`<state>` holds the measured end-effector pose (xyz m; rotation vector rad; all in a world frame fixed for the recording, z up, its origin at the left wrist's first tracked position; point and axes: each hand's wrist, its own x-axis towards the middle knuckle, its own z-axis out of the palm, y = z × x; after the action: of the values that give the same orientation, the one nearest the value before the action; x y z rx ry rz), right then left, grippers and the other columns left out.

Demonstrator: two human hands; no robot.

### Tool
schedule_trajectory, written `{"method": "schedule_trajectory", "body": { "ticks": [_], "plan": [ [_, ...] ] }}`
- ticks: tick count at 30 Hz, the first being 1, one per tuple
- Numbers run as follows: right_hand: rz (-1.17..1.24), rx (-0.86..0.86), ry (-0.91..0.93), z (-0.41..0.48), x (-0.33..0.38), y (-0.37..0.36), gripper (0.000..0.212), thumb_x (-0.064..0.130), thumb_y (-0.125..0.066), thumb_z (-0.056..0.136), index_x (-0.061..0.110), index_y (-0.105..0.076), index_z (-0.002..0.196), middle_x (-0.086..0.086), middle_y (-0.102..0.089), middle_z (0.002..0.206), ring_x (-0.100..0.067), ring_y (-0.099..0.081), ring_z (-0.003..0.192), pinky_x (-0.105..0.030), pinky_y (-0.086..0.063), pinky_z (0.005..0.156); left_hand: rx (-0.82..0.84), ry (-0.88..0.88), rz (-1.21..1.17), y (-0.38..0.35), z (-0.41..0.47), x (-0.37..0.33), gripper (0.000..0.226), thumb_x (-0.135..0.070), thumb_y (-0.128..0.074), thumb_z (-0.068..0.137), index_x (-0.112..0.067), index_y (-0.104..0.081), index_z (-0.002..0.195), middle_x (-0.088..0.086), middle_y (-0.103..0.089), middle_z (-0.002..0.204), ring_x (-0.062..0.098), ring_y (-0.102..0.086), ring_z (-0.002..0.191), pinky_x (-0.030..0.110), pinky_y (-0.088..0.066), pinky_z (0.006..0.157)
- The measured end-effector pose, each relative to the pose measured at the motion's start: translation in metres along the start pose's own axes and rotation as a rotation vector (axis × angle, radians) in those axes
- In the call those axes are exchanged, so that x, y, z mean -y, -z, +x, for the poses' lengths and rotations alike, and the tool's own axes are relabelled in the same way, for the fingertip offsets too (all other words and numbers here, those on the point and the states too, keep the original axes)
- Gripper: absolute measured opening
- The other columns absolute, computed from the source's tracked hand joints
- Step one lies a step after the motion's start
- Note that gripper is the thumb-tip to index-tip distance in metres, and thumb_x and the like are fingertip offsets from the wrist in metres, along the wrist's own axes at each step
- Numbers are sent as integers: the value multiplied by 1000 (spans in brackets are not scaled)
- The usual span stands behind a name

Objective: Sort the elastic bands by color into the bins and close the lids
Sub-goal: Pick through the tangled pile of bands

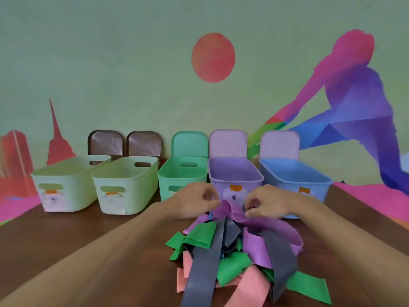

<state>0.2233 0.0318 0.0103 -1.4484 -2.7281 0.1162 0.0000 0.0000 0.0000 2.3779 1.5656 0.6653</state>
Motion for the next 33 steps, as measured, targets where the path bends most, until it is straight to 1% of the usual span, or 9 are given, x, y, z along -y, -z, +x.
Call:
{"method": "schedule_trajectory", "body": {
  "ticks": [4, 7, 12, 16, 19, 21, 25, 28, 33],
  "plan": [
    [-105, 67, -33, 0, -12, -15, 31, 35, -65, 84, 22, -68, 112, 7, -68, 113, -15, -60, 103, -25, -44, 86, 76, 6, 53, -11, 9, -6, 21, -27, -58, 89, -15, -62, 105, 4, -67, 99, 20, -62, 91, 36, -51, 85],
    [-118, -52, -21, 5, -21, -16, 16, 31, -66, 84, 26, -73, 97, 12, -72, 99, -8, -59, 88, -29, -42, 89, 62, 2, 75, -23, 21, -7, 25, -21, -58, 89, -11, -60, 111, 8, -66, 103, 23, -61, 95, 33, -50, 85],
    [-45, -331, 38, 8, -36, 2, 11, 24, -69, 83, 20, -76, 90, 6, -74, 90, -12, -64, 86, -19, -33, 71, -45, -92, 74, -36, 47, -7, 45, -19, -64, 85, -14, -52, 129, 6, -50, 120, 18, -44, 115, 25, -32, 97],
    [36, -431, 31, 4, -44, 17, 12, 22, -71, 83, 17, -76, 93, 1, -73, 93, -16, -63, 88, -24, -42, 74, -23, -118, 166, -40, 68, -14, 65, -41, -59, 79, -14, -44, 137, 9, -46, 131, 22, -37, 124, 26, -24, 103],
    [106, -499, 42, -4, -46, 22, 11, 20, -71, 82, 17, -77, 92, 0, -73, 93, -16, -61, 86, -32, -47, 79, -56, -121, 113, -47, 79, -22, 64, -34, -64, 82, -13, -41, 139, 10, -44, 137, 25, -37, 128, 30, -23, 107],
    [129, -544, 41, -10, -47, 23, 10, 18, -71, 83, 17, -77, 91, 0, -71, 91, -14, -57, 81, -33, -46, 77, -64, -148, 73, -51, 84, -29, 52, -23, -66, 86, -11, -48, 134, 9, -51, 132, 25, -43, 122, 30, -28, 102],
    [142, -622, 21, -19, -54, 24, 9, 17, -69, 83, 18, -76, 88, 1, -70, 89, -21, -61, 86, -39, -47, 78, -73, -143, -35, -56, 86, -38, 22, -22, -66, 87, -7, -60, 102, 4, -61, 95, 21, -52, 86, 27, -34, 72],
    [156, -725, -48, -25, -59, 27, 10, 17, -67, 84, 19, -75, 90, 0, -68, 91, -22, -61, 90, -37, -47, 78, -160, -81, -87, -52, 84, -37, 15, -24, -67, 86, -11, -62, 91, 5, -64, 86, 18, -54, 79, 28, -38, 69],
    [242, -894, -150, -29, -51, 36, 25, 18, -70, 83, 16, -65, 108, 0, -66, 86, -23, -62, 86, -38, -50, 80, -253, -48, -220, -25, 70, -40, 9, -21, -67, 87, -12, -68, 85, 6, -68, 82, 15, -59, 74, 26, -46, 67]
  ]
}}
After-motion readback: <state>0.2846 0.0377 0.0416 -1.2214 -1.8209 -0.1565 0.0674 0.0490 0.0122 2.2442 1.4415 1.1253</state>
